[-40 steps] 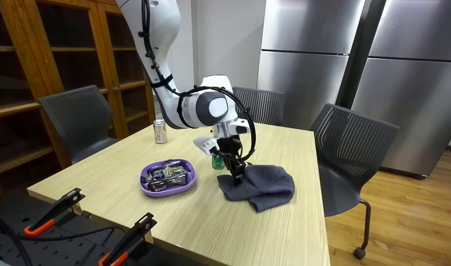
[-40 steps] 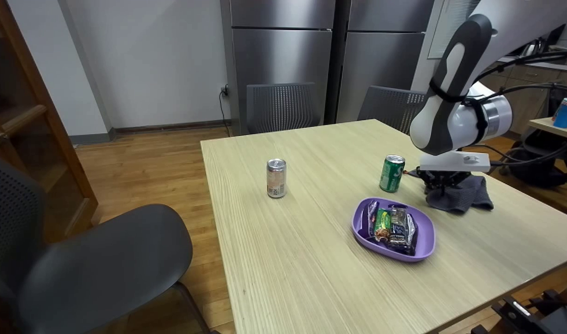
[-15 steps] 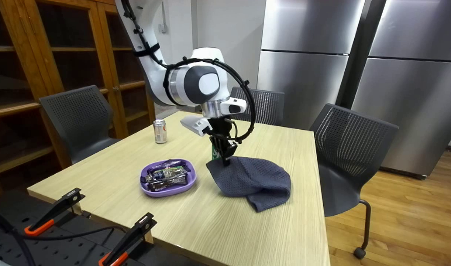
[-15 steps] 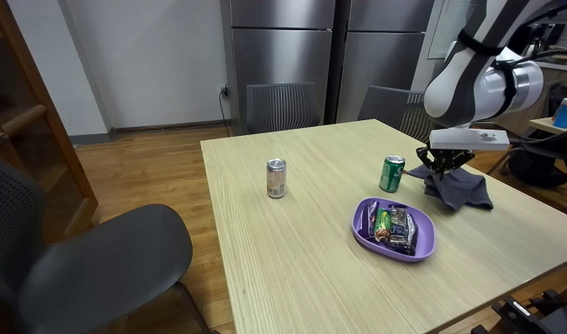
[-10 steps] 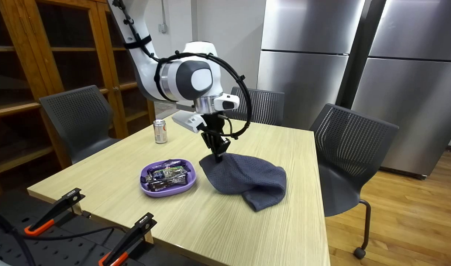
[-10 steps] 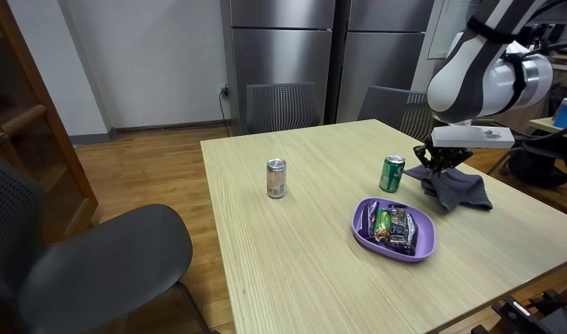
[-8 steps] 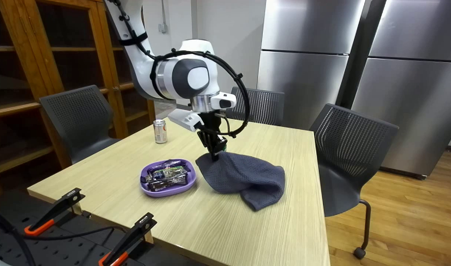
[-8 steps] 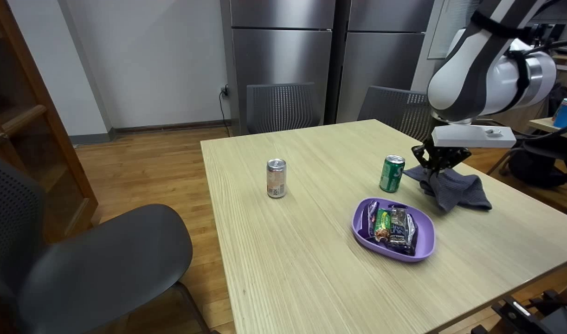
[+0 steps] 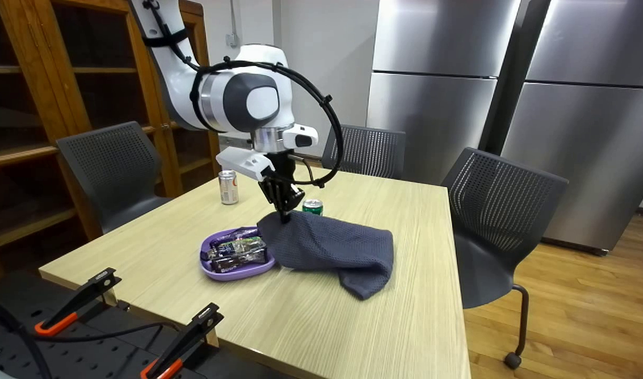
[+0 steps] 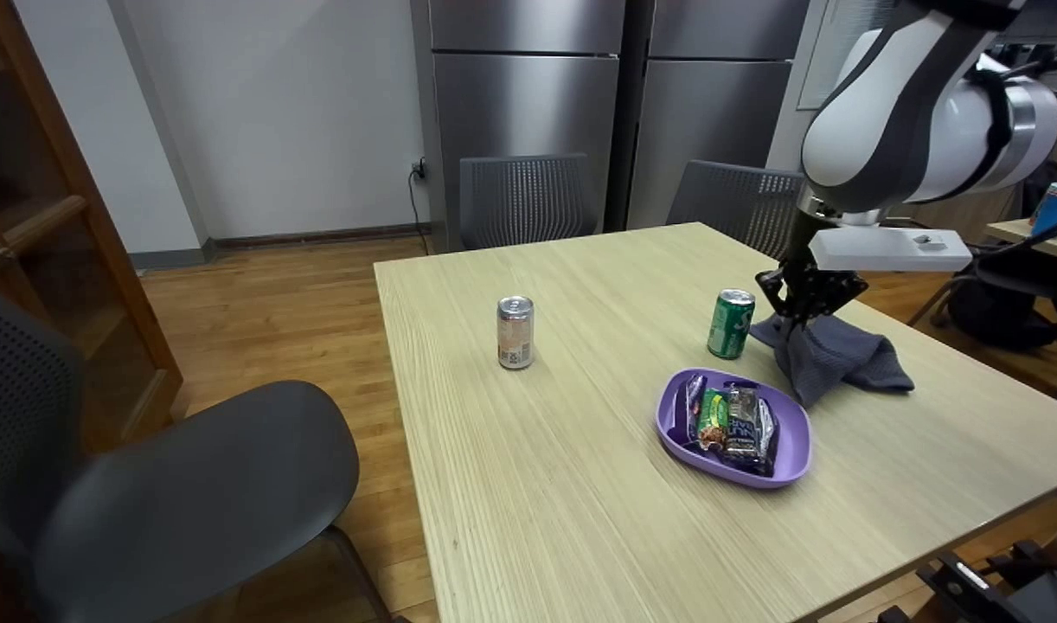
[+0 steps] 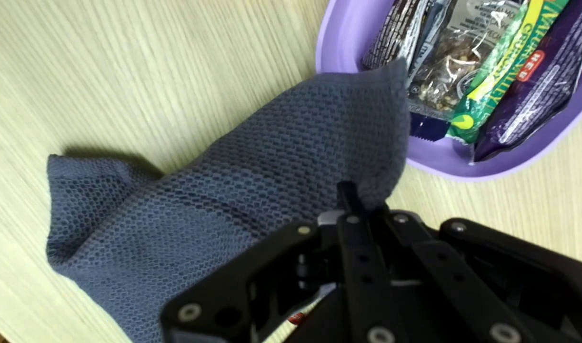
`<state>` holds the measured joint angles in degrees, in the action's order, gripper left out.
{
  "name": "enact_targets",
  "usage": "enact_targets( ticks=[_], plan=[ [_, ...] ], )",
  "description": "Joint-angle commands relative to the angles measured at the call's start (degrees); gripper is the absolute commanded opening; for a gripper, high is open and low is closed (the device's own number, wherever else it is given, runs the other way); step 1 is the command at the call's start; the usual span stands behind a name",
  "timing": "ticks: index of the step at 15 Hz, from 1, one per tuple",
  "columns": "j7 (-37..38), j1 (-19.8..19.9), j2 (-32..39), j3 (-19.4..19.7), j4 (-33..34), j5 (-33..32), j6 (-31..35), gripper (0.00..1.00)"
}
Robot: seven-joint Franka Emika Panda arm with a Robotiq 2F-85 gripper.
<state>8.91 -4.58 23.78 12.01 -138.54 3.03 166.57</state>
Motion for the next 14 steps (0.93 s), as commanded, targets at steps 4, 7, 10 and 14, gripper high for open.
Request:
enact_targets(
  ticks=[4, 7, 10, 14],
  plan=[
    [-3.7, 2.51, -4.4, -5.73, -4.0, -0.71, -0.47, 0.01],
    [-3.65, 2.05, -4.84, -7.26, -4.91, -0.61, -0.41, 0.01],
    [-2.65, 0.94, -5.45, -8.46, -5.9, -0.59, -0.41, 0.01],
    [-1.06, -1.36, -6.22, -9.64, -7.02, -1.01, -0.39, 0.01]
  ],
)
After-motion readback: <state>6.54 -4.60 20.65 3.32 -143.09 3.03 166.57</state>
